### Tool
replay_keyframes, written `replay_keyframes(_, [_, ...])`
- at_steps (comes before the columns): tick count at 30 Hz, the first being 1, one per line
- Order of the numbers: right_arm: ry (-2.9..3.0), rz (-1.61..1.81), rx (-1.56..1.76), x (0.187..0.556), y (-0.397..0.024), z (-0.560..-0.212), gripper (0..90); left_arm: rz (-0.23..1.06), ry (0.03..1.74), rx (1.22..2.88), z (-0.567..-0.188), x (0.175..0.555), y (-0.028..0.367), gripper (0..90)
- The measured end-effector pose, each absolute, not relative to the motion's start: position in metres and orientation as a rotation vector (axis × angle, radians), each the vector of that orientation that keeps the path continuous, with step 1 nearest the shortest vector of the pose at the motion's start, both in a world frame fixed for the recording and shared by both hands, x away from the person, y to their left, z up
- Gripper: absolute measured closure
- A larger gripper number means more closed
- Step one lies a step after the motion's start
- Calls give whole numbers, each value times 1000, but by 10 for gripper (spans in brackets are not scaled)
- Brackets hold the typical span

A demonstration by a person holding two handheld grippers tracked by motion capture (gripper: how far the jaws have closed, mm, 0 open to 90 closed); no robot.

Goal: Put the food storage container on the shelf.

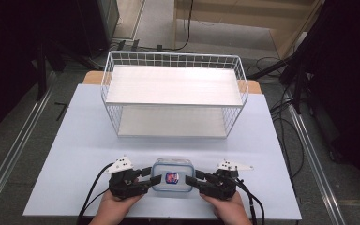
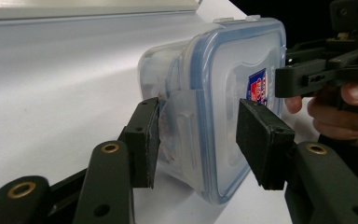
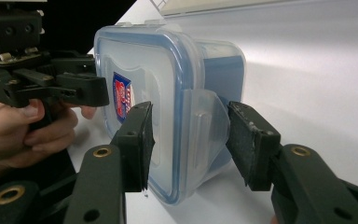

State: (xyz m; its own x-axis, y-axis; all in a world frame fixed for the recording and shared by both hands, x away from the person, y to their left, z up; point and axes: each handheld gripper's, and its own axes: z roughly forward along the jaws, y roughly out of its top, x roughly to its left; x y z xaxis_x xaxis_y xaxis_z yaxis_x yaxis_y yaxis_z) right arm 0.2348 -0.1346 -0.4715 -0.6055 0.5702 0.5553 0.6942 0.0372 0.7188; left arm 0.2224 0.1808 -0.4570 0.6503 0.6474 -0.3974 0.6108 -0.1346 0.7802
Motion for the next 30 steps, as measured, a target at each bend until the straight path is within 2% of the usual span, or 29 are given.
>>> replay_keyframes(11, [-2281, -1780, -1259, 228, -133, -455, 529, 162, 926, 1785, -445, 215, 179, 511])
replay_keyframes(14, [-2320, -1836, -1234, 224, -132, -447, 528, 227, 897, 1772, -435, 211, 178, 502])
replay_keyframes(30, [-2366, -2091, -1159, 214, -130, -410, 524, 374, 785, 1714, -399, 205, 176, 496])
